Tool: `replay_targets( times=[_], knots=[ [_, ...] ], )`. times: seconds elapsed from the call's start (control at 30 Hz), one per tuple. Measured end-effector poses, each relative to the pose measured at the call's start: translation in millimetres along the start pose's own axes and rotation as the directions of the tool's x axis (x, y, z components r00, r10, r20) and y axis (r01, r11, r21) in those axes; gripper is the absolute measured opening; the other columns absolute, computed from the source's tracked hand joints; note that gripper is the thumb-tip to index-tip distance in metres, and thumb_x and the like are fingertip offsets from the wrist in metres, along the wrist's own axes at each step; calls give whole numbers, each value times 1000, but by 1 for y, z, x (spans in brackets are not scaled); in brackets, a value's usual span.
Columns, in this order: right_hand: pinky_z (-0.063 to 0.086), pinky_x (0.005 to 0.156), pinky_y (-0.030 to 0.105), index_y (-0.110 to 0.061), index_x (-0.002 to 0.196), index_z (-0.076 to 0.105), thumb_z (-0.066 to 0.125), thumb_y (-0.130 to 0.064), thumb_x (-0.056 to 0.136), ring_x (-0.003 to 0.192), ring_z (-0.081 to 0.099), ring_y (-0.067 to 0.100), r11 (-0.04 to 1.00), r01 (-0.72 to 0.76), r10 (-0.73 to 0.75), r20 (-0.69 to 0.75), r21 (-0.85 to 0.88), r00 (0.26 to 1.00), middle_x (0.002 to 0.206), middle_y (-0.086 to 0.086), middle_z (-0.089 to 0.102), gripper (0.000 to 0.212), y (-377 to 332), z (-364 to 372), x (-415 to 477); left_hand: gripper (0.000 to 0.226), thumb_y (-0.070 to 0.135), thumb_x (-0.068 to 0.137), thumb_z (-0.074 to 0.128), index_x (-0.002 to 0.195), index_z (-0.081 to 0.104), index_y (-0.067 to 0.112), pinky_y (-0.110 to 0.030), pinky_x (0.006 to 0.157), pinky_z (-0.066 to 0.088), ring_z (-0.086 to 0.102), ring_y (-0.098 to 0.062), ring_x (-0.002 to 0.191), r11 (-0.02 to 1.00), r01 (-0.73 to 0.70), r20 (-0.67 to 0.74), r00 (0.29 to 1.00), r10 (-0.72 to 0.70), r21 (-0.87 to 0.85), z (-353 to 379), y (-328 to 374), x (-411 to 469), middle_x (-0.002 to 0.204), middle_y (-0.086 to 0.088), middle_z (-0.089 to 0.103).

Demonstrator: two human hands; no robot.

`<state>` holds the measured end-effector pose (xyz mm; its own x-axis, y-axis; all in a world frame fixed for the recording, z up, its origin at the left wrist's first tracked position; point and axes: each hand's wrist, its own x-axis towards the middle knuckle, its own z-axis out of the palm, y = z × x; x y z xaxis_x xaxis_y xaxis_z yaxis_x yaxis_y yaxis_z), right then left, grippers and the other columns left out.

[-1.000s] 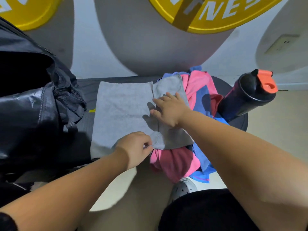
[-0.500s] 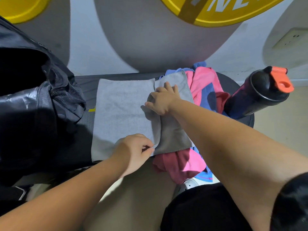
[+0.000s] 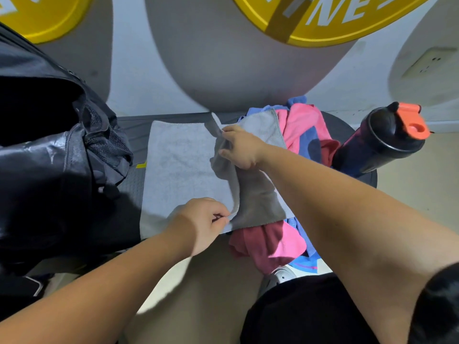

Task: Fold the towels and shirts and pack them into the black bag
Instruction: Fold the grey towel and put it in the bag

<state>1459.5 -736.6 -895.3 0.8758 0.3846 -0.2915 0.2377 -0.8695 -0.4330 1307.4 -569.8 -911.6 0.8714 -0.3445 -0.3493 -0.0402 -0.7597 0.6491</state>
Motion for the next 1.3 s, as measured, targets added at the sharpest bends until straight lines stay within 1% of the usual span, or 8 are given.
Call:
replay_targets(
  times=[0.13,0.3,0.43,0.6,0.87,1.03,1.13,1.3],
  knots=[
    [25,109,18,-6,137,55,58,-22,97,138,38,16,989,63,-51,-98,131,994,150,3,40,43,3,-39,-16,8,49,80,56,79,62,54,-35,78,56,64,-4,80,997,-60,73,995,64,-48,-21,24,7,84,24,65],
    [35,89,9,-5,123,64,60,-14,96,114,51,11,957,13,35,-160,290,986,130,-1,55,28,23,-83,-50,12,20,91,65,81,72,20,-24,68,48,58,-11,72,960,-267,-44,964,263,-91,-26,78,22,77,4,66],
    [40,80,22,-8,99,64,59,-6,90,102,54,24,978,-109,119,-44,177,992,106,5,62,10,54,-60,-55,19,19,91,60,74,65,17,-35,69,49,57,-16,73,958,-283,-15,959,284,54,2,93,37,75,1,63],
    [34,100,29,1,116,55,58,-10,89,124,45,26,987,-146,149,-46,61,988,130,12,49,30,67,-41,-46,32,23,92,56,62,48,26,-41,70,51,54,-17,74,955,-261,23,965,260,140,29,86,42,76,5,53],
    [47,67,17,-4,107,63,49,1,86,69,53,-3,881,-24,169,-267,473,949,93,-2,62,26,52,-66,-58,13,15,83,66,70,64,18,-32,61,50,56,-18,63,950,-241,-109,969,223,-196,13,90,31,68,-4,60],
    [44,64,16,0,104,65,50,1,86,79,53,14,920,-82,198,-272,384,942,94,1,63,23,62,-67,-65,13,20,89,64,76,67,20,-36,68,51,55,-11,68,943,-327,-90,943,321,-59,25,95,38,74,4,57],
    [43,93,30,2,113,62,55,-5,88,102,52,23,972,-156,185,-163,175,969,121,17,60,27,70,-54,-66,10,27,90,61,89,68,20,-38,78,51,58,-13,80,939,-342,37,940,340,42,36,92,39,87,7,60],
    [43,93,29,-10,131,60,51,-17,96,117,56,30,942,-218,290,-289,256,912,129,13,61,36,66,-52,-63,11,27,90,59,89,71,27,-31,79,50,58,-7,81,965,-264,-160,952,261,4,7,74,48,87,11,63]
  ],
)
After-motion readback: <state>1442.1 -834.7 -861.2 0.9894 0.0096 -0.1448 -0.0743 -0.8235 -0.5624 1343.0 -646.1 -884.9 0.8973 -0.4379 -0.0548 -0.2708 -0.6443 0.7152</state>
